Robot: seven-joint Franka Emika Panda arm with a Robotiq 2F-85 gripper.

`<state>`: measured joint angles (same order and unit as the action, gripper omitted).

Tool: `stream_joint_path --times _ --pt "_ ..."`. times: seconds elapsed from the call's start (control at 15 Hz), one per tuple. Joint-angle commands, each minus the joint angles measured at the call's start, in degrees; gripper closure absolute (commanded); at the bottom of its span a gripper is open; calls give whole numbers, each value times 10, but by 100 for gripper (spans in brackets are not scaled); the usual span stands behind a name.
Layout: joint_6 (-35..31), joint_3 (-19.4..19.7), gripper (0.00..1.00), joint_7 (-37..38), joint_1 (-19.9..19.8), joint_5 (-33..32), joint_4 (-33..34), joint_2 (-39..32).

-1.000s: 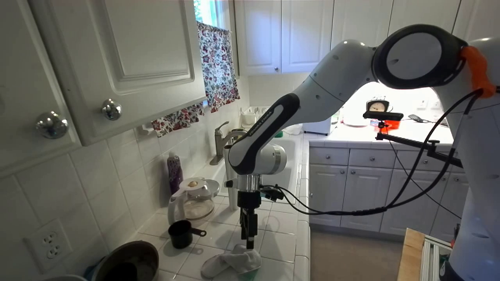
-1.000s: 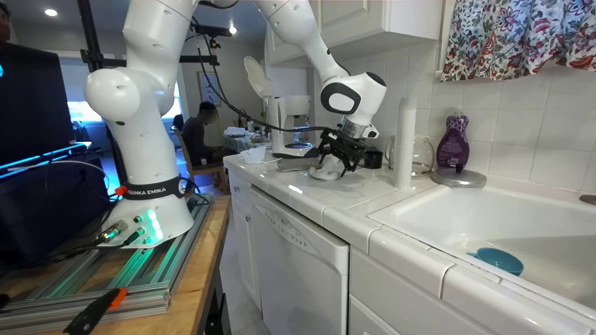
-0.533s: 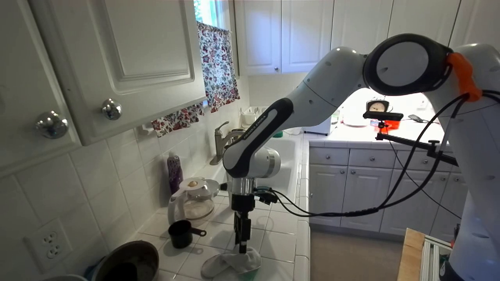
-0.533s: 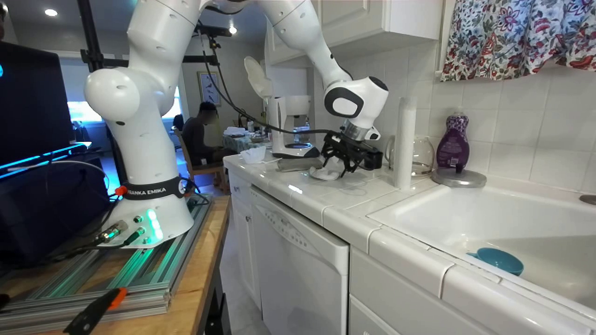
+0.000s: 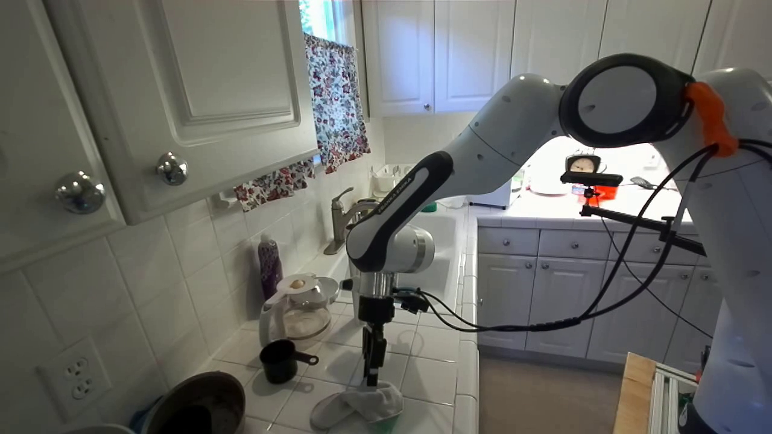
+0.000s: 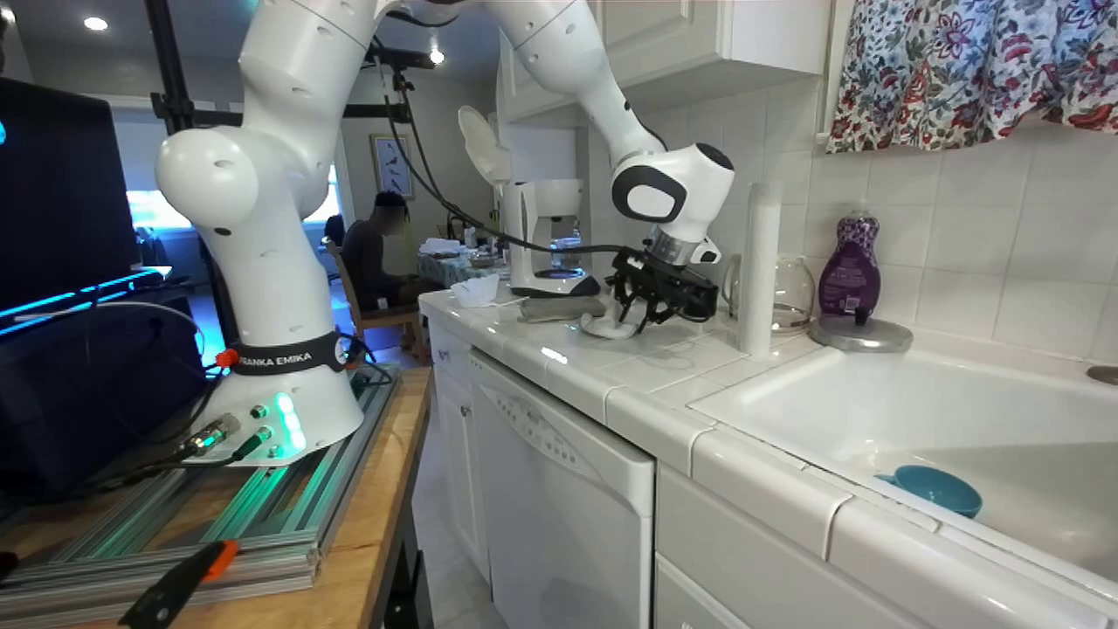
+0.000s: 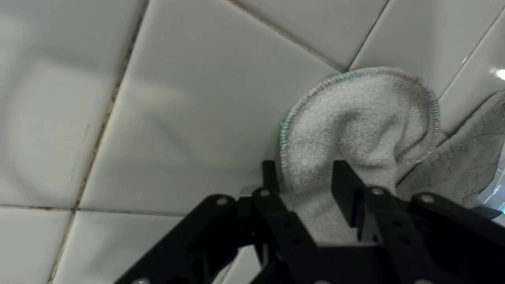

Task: Turn the rag around, then unfold it

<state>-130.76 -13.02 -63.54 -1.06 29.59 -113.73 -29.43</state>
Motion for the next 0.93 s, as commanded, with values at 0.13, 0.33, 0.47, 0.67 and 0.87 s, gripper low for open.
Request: stream_joint_path --times 0.13,0.33,0.47,0.67,0.87 --pt "-19 -13 100 -11 -19 11 -11 7" --pt "-22 -15 100 -10 -24 13 -14 8" --pt "-17 -17 100 -11 -28 17 -16 9" --pt "-34 -23 100 -17 -34 23 -51 46" --pt "-76 -30 100 -35 -40 32 -111 111"
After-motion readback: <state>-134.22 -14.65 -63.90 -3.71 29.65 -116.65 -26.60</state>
